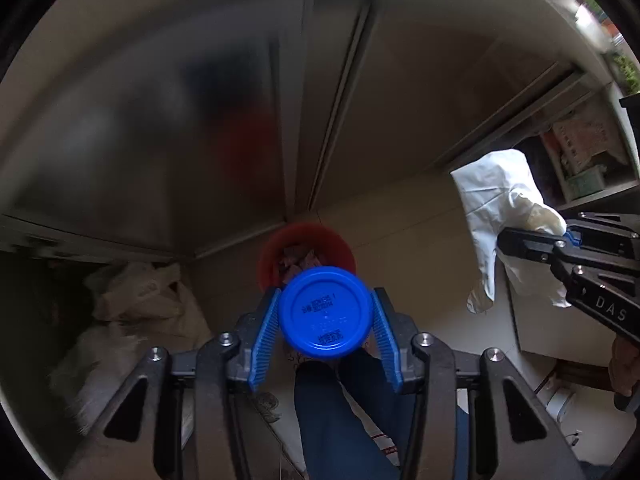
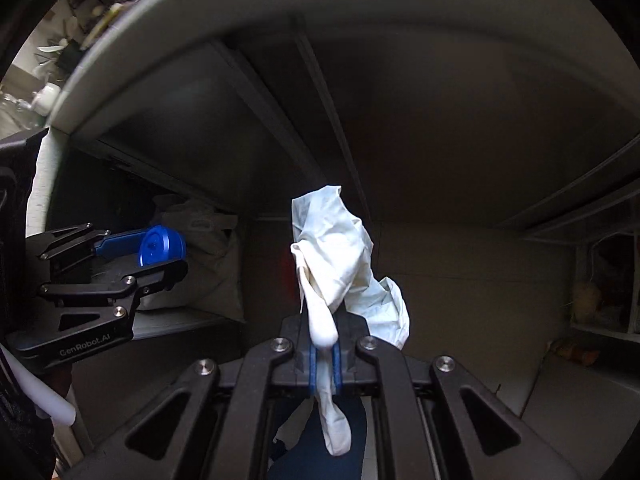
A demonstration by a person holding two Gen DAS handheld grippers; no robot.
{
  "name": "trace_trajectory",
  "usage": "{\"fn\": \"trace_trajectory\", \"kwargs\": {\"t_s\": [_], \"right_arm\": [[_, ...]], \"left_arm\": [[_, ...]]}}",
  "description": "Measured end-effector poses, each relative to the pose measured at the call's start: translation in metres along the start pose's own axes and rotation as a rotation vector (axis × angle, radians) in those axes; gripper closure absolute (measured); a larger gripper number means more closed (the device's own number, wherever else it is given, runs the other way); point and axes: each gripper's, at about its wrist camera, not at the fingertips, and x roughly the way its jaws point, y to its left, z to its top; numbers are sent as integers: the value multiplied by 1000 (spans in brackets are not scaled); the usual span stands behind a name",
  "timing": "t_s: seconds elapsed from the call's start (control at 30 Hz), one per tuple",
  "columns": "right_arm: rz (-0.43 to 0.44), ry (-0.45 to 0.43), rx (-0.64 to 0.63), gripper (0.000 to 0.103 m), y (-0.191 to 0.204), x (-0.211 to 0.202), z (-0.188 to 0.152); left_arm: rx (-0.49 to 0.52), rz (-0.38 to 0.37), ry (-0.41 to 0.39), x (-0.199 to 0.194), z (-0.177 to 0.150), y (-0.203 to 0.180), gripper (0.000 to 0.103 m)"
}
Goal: Collect trash
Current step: 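Carry the cap and gloves down over the red bin with both tools, then open the left gripper to drop the cap while the right gripper releases the gloves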
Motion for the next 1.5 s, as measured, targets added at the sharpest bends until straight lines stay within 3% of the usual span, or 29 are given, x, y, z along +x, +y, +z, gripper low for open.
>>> {"fn": "trace_trajectory", "kwargs": {"t_s": [0.1, 0.33, 0.53, 0.6, 0.7, 0.97, 1.1, 1.3, 1.43, 1.5], "right_arm": [[-11, 13, 18, 98, -14, 47, -6], [-9, 47, 89, 98, -50, 153, -21], [-20, 48, 121, 98, -67, 207, -21], [-20, 54, 121, 98, -67, 216, -22], [-24, 64, 121, 98, -64, 222, -23], [-34, 70, 129, 98, -62, 209, -23], [-41, 70, 115, 98, -56, 202, -19], [-7, 82, 86, 98, -33, 205, -13], [0, 99, 55, 98, -16, 218, -7], [4, 109, 37, 98, -7, 227, -4]], "left_arm": [[2, 4, 29, 53, -4, 6, 60], [2, -68, 79, 167, -10, 15, 60], [18, -82, 131, 224, -15, 15, 60], [22, -71, 127, 233, -17, 15, 60], [3, -68, 145, 240, -14, 18, 48], [13, -77, 124, 231, -12, 27, 47], [-21, -84, 96, 220, -16, 39, 26], [-32, -37, 92, 207, -26, 61, 13], [-115, 0, 95, 208, -33, 89, 1], [-144, 12, 92, 212, -37, 101, 1]]}}
